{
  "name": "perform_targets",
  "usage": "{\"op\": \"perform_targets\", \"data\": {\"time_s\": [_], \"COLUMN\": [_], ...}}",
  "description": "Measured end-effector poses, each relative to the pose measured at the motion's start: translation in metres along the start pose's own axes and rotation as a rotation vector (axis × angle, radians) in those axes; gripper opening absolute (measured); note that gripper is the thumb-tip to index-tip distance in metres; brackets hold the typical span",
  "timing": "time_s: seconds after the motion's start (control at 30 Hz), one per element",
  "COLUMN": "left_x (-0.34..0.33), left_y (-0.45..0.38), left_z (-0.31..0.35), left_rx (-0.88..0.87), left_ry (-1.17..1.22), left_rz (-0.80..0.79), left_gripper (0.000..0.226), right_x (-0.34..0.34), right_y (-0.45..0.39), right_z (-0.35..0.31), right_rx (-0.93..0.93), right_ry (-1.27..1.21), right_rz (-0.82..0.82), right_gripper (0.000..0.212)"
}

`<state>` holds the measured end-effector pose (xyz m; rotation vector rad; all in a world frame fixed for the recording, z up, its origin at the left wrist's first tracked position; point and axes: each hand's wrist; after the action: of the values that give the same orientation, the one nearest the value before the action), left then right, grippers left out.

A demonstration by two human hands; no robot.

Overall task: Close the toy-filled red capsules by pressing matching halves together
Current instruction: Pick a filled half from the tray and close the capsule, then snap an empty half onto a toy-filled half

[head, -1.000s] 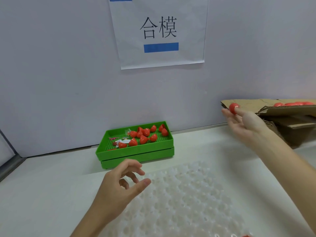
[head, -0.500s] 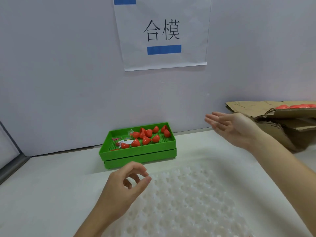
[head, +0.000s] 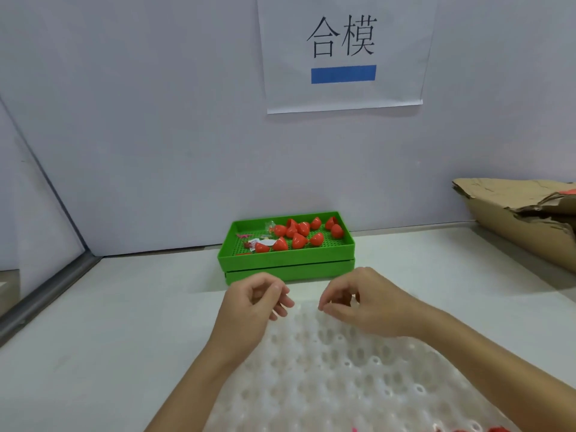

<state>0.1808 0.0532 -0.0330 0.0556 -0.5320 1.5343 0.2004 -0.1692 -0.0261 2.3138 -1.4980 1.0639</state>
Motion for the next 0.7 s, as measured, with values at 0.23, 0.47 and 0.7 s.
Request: {"op": "perform_targets", "data": {"time_s": [0.23, 0.47, 0.7], "left_x": [0.009, 0.028, 0.064], "left_y": [-0.004, -0.006, -0.003], "left_z": [0.004, 0.024, 0.05], "left_rx": [0.139, 0.147, 0.019], "left_ry": [0.408, 0.657, -0.231], "left_rz": [0.097, 0.062, -0.277], "left_gripper": [0.031, 0.032, 0.02], "right_x": [-0.002, 0.003, 0.014], "right_y": [0.002, 0.001, 0.002], "right_z": [0.003, 0.003, 0.008], "right_rx": [0.03, 0.023, 0.013], "right_ry": [0.01, -0.002, 0.051], "right_rz": [0.008, -0.04, -0.033], "right_gripper": [0.015, 0.015, 0.014]}}
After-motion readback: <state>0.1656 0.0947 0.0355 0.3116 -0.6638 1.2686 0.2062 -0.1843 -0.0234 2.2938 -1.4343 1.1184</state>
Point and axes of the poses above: each hand's wrist, its own y-axis away from the middle knuckle, its own x-axis out of the back of the hand, z = x × y, and after that the axes turned 5 degrees about -y, right-handed
